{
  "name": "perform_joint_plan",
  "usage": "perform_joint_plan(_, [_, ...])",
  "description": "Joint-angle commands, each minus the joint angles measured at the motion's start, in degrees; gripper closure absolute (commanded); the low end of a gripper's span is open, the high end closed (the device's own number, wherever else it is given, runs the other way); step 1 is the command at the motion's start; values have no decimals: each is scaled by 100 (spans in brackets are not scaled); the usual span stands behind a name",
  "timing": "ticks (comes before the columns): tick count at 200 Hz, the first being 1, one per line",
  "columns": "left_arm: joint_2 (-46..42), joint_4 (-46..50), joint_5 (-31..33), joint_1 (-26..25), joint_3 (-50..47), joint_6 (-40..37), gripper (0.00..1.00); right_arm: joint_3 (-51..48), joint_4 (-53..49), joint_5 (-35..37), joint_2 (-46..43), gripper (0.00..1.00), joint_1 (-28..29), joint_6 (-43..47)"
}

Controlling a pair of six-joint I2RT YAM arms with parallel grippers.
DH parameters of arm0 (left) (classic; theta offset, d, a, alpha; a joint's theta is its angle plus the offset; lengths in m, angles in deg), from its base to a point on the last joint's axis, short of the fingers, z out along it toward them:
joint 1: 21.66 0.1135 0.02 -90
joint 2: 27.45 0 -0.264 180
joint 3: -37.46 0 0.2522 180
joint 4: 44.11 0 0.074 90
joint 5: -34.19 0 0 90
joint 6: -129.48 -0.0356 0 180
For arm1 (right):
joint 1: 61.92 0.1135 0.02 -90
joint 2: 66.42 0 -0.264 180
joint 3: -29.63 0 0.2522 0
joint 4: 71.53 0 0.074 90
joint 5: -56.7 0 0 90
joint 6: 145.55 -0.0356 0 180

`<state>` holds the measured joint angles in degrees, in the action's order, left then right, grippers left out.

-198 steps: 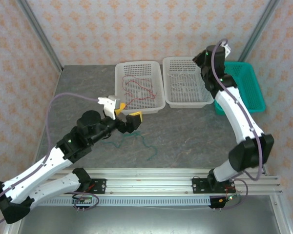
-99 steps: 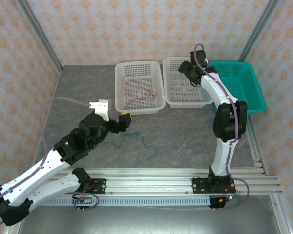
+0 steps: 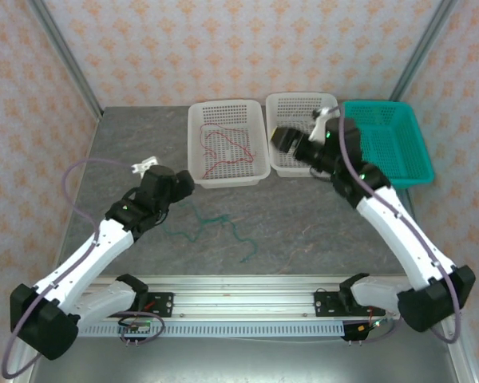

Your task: Untangle the cables

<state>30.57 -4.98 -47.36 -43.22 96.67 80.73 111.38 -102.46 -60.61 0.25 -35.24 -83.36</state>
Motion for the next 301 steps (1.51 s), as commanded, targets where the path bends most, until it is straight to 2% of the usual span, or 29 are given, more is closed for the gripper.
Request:
perform_joint_plan(1, [-72,183,-807,555,-471,808,6,-655,46,-439,-230,22,396,61])
perform_joint_plan(15, [-191,300,-826,730,-707,981,11,-794,24,-652,-277,23,543,-24])
perform_joint_plan(31, [-299,509,-536,740,-915,1093,14,-788,-15,-696,-228,23,665,-9])
perform_joint_plan(52, [-237,587,-108,750,-1183,1145,20,-660,-23,-596,-33,23,691,85])
perform_joint_plan(69, [-22,527,-26,751,-1307,1109,26,-484,-91,-446,192,23,690,170])
perform_joint_plan(83, [191,424,-182,751,-1368,1131,38,-330,-195,-446,413,24,692,186])
perform_joint_plan(109, [541,144,-374,750,-1485,1154,44,-333,-166,-477,525,24,690,110])
perform_joint_plan(129, [863,-21,-457,750,-1478,1095,53,-429,-131,-404,485,24,694,68])
perform_joint_plan(166, [1239,-307,-550,745,-1545,1056,62,-585,-100,-317,326,24,695,-51])
perform_joint_plan(220, [1356,-510,-537,746,-1705,1060,75,-597,-59,-249,223,24,690,-123])
perform_joint_plan(236, [1389,-692,-705,750,-1759,941,79,-607,-42,-191,223,24,690,-134])
perform_joint_plan(260, [1404,-708,-791,750,-1759,860,81,-496,-394,311,265,25,717,-45])
perform_joint_plan(272, [1372,-770,-850,745,-1774,817,88,-378,-677,574,332,25,787,71])
perform_joint_plan(281, [1349,-918,-1010,749,-1815,719,100,-297,-822,729,386,25,882,144])
perform_joint_plan(301, [1294,-1508,-1750,717,-1843,306,100,-192,-926,943,585,26,1169,207])
